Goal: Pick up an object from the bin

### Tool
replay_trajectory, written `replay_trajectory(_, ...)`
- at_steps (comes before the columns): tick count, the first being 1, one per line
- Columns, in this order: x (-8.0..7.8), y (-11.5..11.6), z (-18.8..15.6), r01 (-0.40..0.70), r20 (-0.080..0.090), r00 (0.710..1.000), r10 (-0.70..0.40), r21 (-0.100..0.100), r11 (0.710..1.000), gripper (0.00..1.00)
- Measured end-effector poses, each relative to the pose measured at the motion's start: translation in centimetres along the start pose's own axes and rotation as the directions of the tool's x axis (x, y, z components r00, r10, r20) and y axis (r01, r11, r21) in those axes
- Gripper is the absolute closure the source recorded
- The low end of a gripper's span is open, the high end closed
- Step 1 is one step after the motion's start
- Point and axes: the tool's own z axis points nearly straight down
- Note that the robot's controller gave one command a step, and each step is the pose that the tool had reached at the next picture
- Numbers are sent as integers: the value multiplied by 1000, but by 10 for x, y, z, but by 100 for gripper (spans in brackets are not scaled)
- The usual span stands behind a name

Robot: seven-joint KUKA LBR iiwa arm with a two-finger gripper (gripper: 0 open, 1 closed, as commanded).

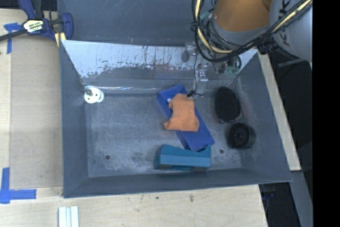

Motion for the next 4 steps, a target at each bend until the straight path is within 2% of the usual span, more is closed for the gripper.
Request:
replay_trajectory(1,-1,0,-6,0,9,1000,0,0,1000,0)
replay_trajectory(2,16,-29,57,-5,13,1000,5,0,1000,0)
replay_trajectory(3,20,-48,98,-57,3,998,57,0,998,0)
replay_trajectory(4,10,-45,146,-53,11,999,53,0,999,0)
